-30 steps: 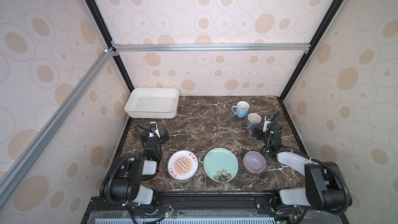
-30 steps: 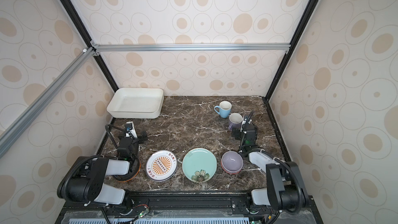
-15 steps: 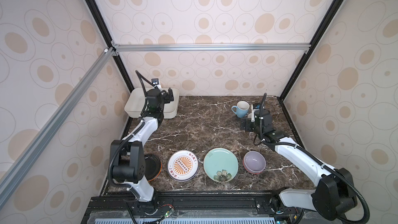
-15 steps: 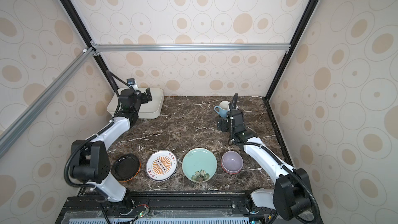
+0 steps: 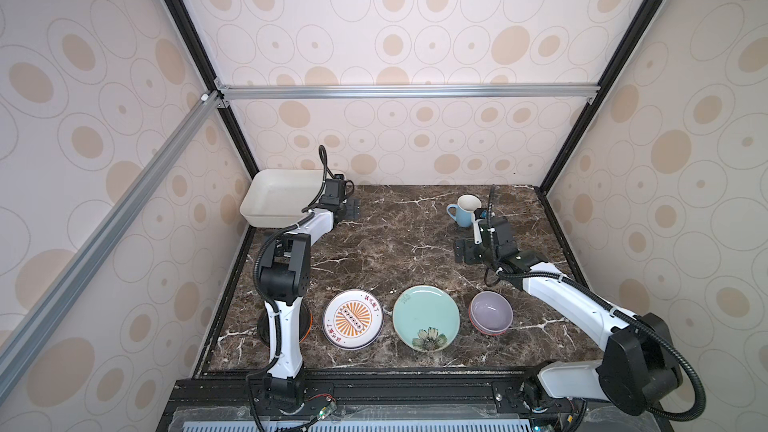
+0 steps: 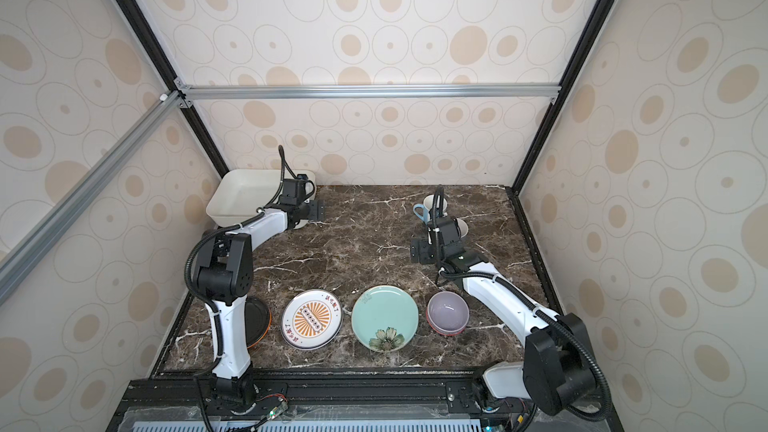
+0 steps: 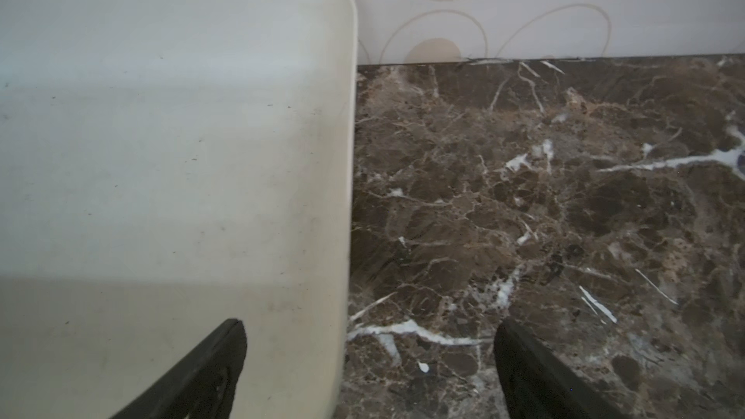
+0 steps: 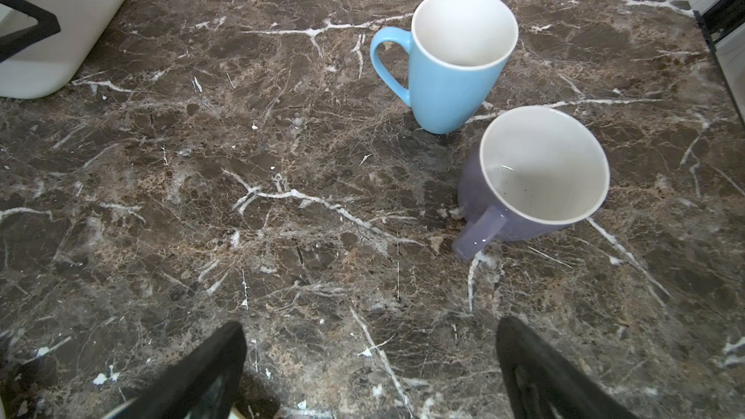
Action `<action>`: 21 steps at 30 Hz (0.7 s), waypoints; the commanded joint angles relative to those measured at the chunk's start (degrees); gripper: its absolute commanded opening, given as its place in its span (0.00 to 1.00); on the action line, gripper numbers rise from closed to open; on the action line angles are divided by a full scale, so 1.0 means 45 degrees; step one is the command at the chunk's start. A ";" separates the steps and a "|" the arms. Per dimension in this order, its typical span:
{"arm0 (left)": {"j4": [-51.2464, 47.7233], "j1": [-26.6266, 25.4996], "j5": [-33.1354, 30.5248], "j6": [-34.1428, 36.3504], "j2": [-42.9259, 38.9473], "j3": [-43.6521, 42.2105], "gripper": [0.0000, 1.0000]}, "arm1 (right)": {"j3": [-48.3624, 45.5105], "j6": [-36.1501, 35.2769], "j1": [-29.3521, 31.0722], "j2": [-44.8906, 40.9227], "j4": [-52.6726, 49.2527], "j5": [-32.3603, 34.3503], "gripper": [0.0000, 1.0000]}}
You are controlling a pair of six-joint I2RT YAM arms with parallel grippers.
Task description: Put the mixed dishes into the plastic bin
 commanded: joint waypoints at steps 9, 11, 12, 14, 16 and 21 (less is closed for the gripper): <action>-0.1735 -0.1118 -0.0744 -0.0001 0.1397 0.2580 0.66 | 0.0004 0.0514 0.0097 0.0162 -0.0300 -0.0411 1.00; -0.1961 -0.1282 -0.0658 -0.0207 0.1572 0.2880 0.59 | 0.0023 0.0661 0.0094 0.0095 -0.0491 -0.0403 1.00; -0.2083 -0.1387 -0.0593 -0.0381 0.1633 0.3000 0.55 | 0.0088 0.0749 0.0091 0.0093 -0.0699 -0.0432 1.00; -0.2160 -0.1590 -0.0350 -0.0685 0.1703 0.3148 0.44 | 0.0243 0.0885 0.0093 0.0148 -0.1143 -0.0499 1.00; -0.2191 -0.1894 -0.0253 -0.0998 0.1744 0.3266 0.29 | 0.0270 0.0876 0.0096 0.0072 -0.1433 -0.0683 1.00; -0.2697 -0.2558 -0.0153 -0.1866 0.1845 0.3547 0.24 | -0.0099 0.0905 0.0108 -0.0729 -0.1592 -0.0540 1.00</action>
